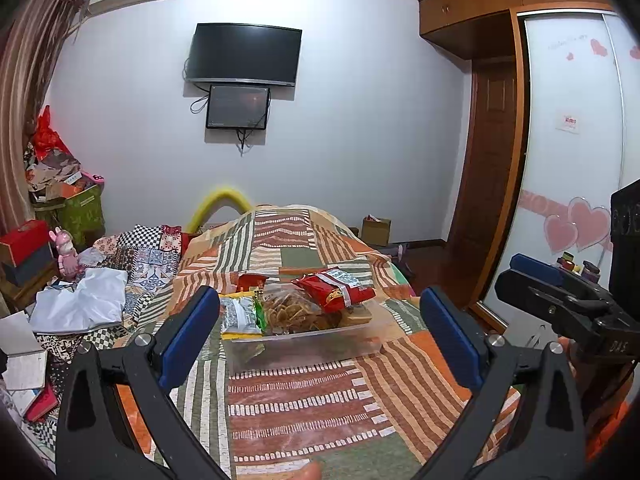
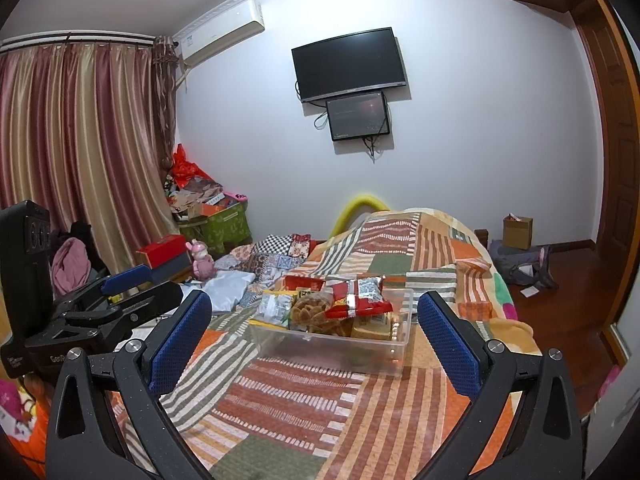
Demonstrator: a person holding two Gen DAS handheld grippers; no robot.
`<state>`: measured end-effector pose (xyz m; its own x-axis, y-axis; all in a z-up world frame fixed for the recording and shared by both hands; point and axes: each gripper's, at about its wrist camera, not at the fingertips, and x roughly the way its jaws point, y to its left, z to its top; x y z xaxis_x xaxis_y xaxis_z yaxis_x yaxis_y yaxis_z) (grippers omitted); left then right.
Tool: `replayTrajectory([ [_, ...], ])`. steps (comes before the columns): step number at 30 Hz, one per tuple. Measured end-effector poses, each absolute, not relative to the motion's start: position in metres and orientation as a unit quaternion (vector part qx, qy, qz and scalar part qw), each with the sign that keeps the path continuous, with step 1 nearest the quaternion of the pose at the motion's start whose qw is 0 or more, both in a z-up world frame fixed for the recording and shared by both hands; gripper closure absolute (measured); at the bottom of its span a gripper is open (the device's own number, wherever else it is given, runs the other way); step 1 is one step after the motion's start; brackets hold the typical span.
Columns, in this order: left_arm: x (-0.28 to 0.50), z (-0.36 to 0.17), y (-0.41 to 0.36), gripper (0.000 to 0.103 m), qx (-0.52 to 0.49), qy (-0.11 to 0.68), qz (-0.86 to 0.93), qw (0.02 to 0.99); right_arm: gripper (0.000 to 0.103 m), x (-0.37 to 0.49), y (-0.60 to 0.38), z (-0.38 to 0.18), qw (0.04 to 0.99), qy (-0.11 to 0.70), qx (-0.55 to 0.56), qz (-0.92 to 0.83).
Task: Organize snacks
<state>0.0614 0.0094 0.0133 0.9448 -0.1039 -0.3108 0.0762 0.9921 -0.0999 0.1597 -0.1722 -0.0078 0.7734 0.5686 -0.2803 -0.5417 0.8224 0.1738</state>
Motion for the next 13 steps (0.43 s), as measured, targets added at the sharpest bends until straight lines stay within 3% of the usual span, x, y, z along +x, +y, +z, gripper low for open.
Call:
replayTrajectory([
  [13,0.0636,0.0098,0.0127,0.002,-0.050,0.165,-0.041,0.984,0.000,0.1627,-0.1715,-0.0096,0.940,0.170,0.040,0.294],
])
